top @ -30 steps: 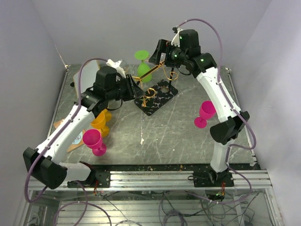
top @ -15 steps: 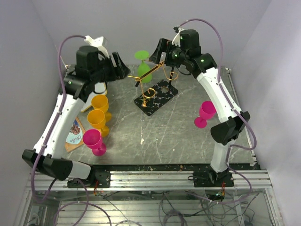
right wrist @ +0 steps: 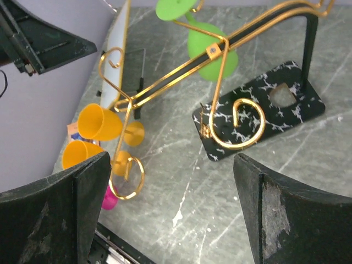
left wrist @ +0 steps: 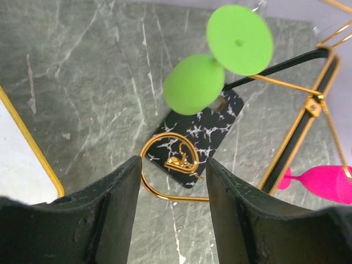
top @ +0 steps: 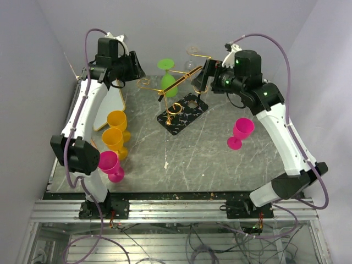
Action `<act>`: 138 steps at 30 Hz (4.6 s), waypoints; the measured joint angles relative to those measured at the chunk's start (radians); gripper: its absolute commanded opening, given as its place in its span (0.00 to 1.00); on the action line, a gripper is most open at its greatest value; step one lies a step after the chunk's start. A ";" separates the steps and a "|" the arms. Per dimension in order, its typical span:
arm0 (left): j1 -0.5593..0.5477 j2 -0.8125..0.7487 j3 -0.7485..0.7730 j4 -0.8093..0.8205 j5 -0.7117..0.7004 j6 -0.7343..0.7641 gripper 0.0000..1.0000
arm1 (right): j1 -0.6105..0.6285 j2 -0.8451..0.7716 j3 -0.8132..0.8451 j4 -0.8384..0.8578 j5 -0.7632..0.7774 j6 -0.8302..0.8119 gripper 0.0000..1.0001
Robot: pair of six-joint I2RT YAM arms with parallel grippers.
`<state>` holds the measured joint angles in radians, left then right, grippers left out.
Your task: Take the wine glass off the wine glass rack
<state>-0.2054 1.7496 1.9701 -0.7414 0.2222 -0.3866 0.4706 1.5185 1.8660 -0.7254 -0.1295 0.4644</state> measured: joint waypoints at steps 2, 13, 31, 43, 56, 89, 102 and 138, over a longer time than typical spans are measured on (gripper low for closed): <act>0.000 0.030 0.000 -0.015 0.001 0.009 0.63 | -0.001 -0.035 -0.053 0.002 0.015 -0.006 0.93; 0.001 0.068 0.000 -0.042 0.019 0.052 0.45 | -0.006 -0.083 -0.190 0.002 0.051 -0.019 0.94; 0.008 -0.052 -0.192 -0.003 0.026 0.045 0.31 | -0.006 -0.085 -0.224 0.023 0.047 -0.019 0.95; -0.002 -0.181 -0.341 0.011 0.092 -0.008 0.31 | -0.006 -0.098 -0.236 0.027 0.044 -0.019 0.95; -0.108 -0.336 -0.491 -0.001 0.127 -0.111 0.32 | -0.006 -0.114 -0.257 0.037 0.044 -0.020 0.95; -0.069 -0.023 -0.040 0.032 0.101 -0.047 0.85 | -0.011 -0.248 -0.310 0.047 0.174 -0.066 0.96; -0.049 0.163 -0.024 0.217 0.222 -0.181 0.61 | -0.011 -0.272 -0.316 0.046 0.187 -0.073 0.96; -0.038 0.108 -0.161 0.372 0.303 -0.342 0.17 | -0.011 -0.281 -0.328 0.045 0.182 -0.072 0.97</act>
<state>-0.2436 1.8572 1.8088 -0.3691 0.5251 -0.7284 0.4591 1.2373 1.5375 -0.6800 0.0528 0.3920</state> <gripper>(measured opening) 0.201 0.965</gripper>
